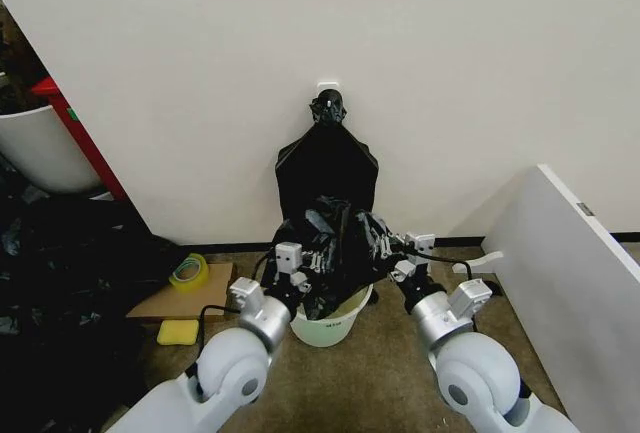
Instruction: Place the garbage bag over the trash bin.
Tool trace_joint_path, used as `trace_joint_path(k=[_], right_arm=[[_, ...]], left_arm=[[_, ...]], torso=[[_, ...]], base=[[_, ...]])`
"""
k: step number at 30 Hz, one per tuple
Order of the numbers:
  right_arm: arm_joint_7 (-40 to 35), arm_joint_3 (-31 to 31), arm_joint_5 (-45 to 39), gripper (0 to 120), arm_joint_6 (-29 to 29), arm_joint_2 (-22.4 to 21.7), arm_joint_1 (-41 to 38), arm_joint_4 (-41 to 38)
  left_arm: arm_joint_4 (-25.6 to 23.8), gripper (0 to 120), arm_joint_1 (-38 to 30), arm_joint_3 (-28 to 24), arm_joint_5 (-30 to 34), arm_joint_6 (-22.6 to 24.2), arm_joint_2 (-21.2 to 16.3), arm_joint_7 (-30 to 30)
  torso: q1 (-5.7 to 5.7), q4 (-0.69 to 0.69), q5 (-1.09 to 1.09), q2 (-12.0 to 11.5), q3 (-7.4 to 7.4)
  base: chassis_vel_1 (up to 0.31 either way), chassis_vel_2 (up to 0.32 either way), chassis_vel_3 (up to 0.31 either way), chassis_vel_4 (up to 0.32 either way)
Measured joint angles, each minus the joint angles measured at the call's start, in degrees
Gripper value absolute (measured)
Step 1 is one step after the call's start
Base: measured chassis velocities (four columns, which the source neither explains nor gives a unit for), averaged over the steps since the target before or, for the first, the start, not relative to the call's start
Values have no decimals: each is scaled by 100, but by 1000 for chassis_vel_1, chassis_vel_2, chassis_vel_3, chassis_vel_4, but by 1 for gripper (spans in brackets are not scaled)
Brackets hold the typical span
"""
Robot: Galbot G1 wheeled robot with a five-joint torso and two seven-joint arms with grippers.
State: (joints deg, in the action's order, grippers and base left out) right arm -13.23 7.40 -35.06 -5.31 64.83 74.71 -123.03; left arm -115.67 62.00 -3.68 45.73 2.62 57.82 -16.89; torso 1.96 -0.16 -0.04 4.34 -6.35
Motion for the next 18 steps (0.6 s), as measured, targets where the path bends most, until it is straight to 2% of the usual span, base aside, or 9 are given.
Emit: trace_joint_path(k=[3, 9, 15, 18], right_arm=[[53, -119, 147, 0, 244, 247, -18, 385], [-52, -181, 383, 0, 424, 439, 74, 636], [-362, -75, 568, 0, 368, 528, 391, 638], [-817, 31, 690, 0, 125, 519, 576, 729]], left_arm=[[252, 0, 224, 274, -79, -201, -23, 31], [415, 0, 499, 340, -309, -390, 17, -6], [304, 0, 761, 341, -454, -398, 8, -68], [308, 0, 968, 461, -526, -401, -60, -126]], torso=[[0, 5, 0, 0, 0], [0, 2, -1, 0, 1], [0, 2, 0, 0, 1], [0, 1, -1, 0, 1]], base=[[0, 0, 0, 0], [0, 0, 0, 0], [0, 0, 0, 0], [0, 0, 0, 0]])
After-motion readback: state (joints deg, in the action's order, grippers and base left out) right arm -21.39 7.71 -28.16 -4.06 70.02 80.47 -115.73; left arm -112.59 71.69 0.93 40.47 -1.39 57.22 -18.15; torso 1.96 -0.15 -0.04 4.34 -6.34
